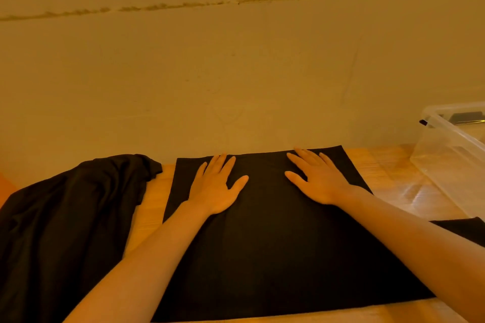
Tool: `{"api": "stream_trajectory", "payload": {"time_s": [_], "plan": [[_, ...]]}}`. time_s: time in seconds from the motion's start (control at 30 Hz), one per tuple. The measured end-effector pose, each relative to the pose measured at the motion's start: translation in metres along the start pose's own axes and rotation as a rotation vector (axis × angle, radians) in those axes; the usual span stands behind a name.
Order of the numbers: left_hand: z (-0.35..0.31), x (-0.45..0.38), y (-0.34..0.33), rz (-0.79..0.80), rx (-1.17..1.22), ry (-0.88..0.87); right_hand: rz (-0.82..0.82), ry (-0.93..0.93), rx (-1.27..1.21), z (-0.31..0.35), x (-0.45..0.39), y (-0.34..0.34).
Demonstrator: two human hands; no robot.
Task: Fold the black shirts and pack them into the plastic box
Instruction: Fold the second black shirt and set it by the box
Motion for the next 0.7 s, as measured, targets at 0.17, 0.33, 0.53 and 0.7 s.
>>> {"api": "stream_trajectory", "payload": {"time_s": [0.17,0.33,0.53,0.7], "plan": [[0.015,0.0,-0.006,0.081,-0.084,0.069,0.072,-0.115,0.041,-0.033,0.003,-0.006],[0.031,0.004,-0.003,0.072,-0.071,0.128,0.059,-0.203,0.049,-0.07,0.013,-0.003],[0.003,0.017,0.008,-0.047,-0.049,0.124,-0.083,-0.166,0.091,-0.034,0.026,0.016],[-0.061,0.057,-0.008,0.004,-0.039,-0.084,0.002,0.082,-0.022,0.052,0.061,-0.002]]}}
Point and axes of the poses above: each hand's wrist, its own x-axis away from the middle knuckle, its own y-axis out of the back of the hand, z = x × y, the point moved 6 cm from there along -x, towards the middle knuckle, and after that the axes turned 1 degree about y, right-handed, at the moved point
